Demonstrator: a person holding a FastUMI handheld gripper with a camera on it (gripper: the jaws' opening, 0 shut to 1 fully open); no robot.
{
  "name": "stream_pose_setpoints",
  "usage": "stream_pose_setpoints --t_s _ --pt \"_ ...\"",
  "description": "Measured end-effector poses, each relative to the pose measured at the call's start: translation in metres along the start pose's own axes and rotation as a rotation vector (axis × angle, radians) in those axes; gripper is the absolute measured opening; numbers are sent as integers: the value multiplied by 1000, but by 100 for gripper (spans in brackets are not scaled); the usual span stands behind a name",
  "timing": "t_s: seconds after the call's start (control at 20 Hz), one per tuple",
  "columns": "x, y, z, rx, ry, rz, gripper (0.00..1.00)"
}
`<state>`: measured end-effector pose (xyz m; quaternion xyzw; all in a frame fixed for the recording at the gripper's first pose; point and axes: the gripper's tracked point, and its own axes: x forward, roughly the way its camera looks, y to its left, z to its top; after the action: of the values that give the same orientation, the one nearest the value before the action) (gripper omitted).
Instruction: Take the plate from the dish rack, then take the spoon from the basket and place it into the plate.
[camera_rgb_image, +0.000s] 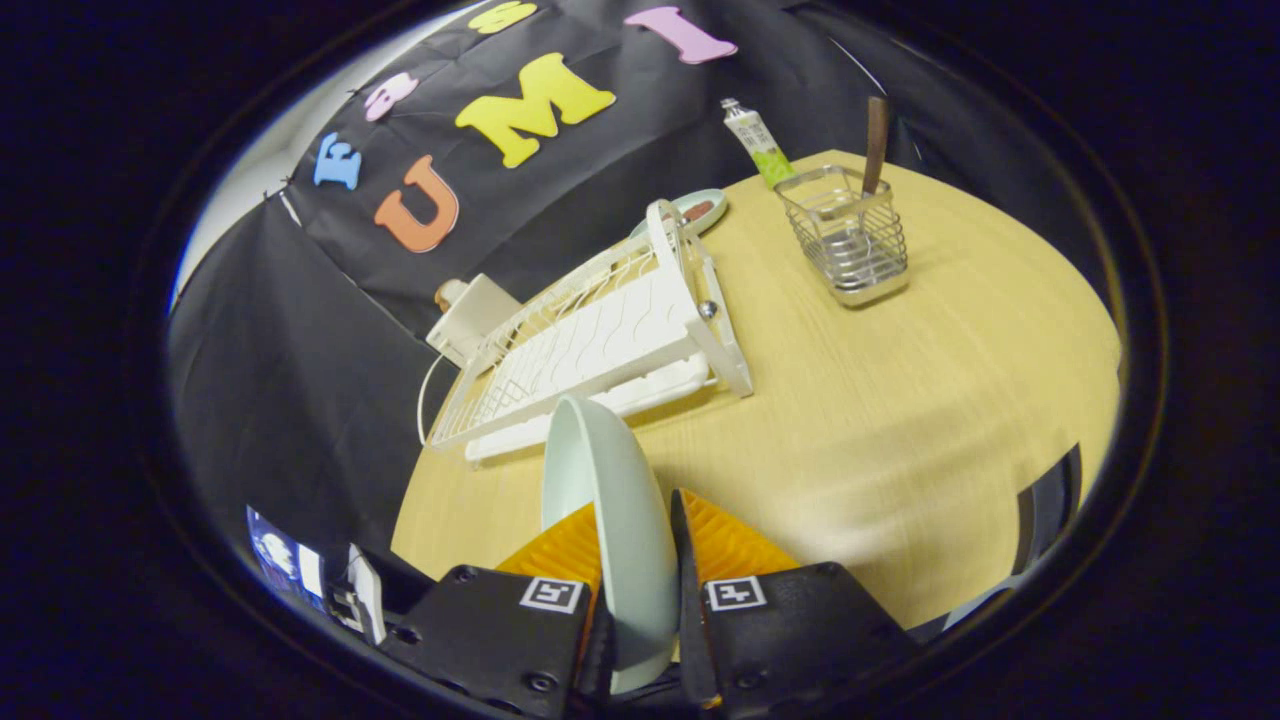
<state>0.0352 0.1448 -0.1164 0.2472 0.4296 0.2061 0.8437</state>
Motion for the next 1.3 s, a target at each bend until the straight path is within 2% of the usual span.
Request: stream_pose_setpoints --t_s 0.3,0.55,0.7,0.85,1.05,1.2,1.3 --pt "18 -32 3 90 0 -20 36" --pt "23 -42 9 78 -16 -57 49" --pt "15 -49 18 14 -61 -118 53" --pt "0 -53 28 -48 -126 -165 61" --pt "-29 -58 57 -200 -270 -285 82" --pt "-54 -57 75 -309 -376 -361 93" --pt "-71 -57 87 -370 -452 -411 95"
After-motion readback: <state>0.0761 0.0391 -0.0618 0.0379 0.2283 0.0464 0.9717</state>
